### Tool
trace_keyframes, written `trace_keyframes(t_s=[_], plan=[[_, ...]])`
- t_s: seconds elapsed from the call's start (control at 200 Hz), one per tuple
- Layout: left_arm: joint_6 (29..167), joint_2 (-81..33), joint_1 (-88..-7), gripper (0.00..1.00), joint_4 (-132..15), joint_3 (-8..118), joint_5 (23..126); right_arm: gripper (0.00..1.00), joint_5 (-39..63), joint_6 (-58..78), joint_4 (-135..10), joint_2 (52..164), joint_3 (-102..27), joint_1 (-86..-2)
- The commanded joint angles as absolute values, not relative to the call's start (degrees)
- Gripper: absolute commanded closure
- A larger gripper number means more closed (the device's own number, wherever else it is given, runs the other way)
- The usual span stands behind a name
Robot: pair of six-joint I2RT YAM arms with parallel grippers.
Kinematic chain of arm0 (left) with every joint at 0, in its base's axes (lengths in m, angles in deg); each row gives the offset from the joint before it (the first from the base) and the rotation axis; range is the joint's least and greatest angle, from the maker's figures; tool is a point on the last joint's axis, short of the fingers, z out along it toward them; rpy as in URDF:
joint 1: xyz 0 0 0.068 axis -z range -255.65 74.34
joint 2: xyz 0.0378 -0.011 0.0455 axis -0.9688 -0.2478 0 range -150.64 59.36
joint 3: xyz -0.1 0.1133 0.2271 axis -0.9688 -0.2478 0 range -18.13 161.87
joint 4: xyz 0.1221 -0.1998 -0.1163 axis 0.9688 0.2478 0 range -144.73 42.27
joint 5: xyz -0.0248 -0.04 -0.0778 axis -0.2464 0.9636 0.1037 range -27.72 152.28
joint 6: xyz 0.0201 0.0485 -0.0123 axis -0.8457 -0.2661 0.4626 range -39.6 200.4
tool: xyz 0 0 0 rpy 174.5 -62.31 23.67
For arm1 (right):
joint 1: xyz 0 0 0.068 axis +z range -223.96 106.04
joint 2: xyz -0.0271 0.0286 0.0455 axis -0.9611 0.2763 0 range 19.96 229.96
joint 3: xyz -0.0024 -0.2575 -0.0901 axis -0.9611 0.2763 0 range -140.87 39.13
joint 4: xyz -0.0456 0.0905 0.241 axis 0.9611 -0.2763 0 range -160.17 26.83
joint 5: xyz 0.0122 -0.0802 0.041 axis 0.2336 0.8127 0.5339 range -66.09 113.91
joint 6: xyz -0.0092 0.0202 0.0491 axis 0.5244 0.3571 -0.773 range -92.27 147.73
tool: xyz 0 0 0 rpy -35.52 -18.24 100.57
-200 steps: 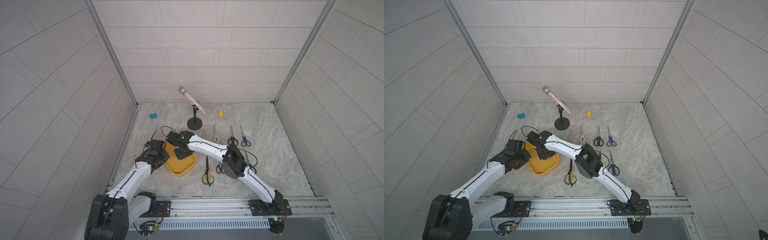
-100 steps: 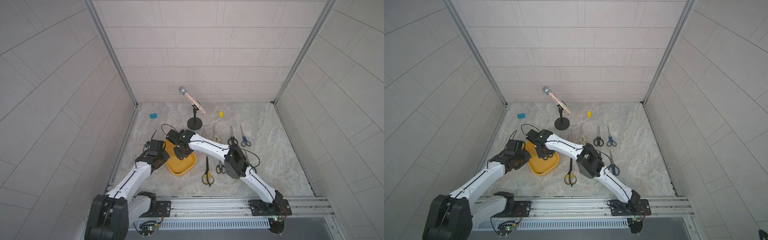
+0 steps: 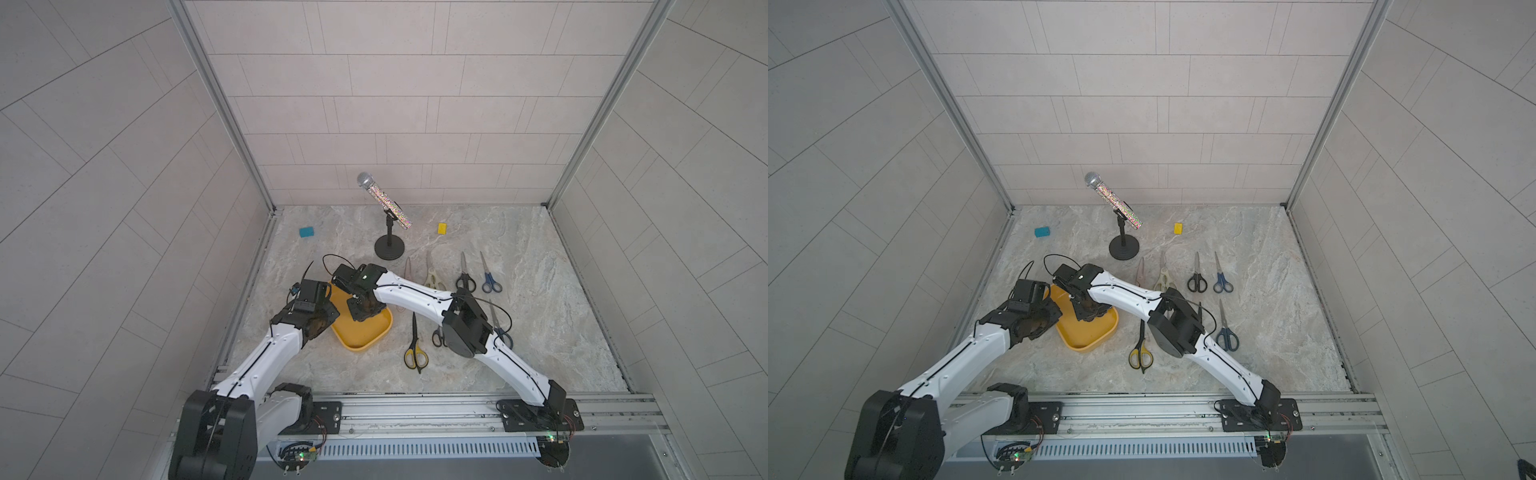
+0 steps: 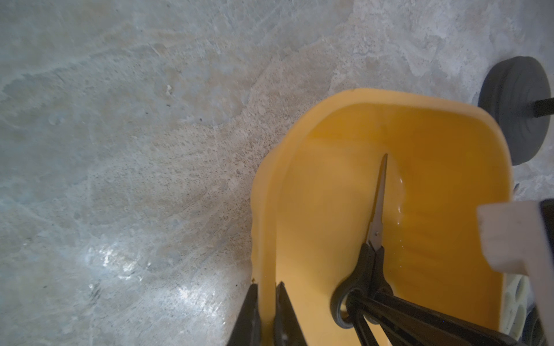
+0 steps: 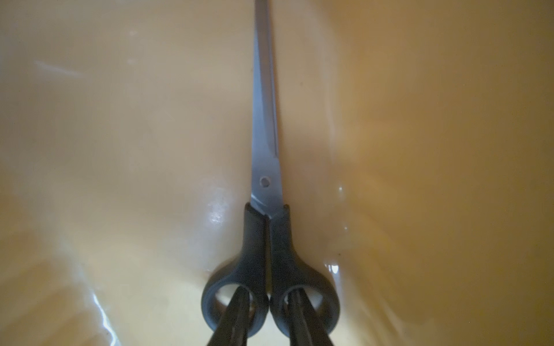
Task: Take the scissors out of the storage box
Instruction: Pick up the scissors from the storage box, then place the storage box at the center of the board.
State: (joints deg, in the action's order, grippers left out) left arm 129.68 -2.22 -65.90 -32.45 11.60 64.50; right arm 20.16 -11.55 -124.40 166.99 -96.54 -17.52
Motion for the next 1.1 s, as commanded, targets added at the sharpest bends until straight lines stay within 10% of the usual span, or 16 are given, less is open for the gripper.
trace_keyframes(t_s=[0.0, 0.24, 1.096], plan=[[129.86, -1.18, -65.74, 1.00, -32.49, 11.29, 65.27, 0.85, 20.41, -11.49, -126.48, 171.25, -95.43, -17.81], [128.64, -1.98, -65.99, 1.00, -31.06, 12.39, 64.28, 1.00, 20.04, -9.10, -123.66, 166.13, -95.60, -17.98], [123.69, -8.04, -94.37, 0.94, -34.32, 16.41, 71.45, 1.00, 19.34, -12.17, -118.45, 145.27, -86.78, -21.76]])
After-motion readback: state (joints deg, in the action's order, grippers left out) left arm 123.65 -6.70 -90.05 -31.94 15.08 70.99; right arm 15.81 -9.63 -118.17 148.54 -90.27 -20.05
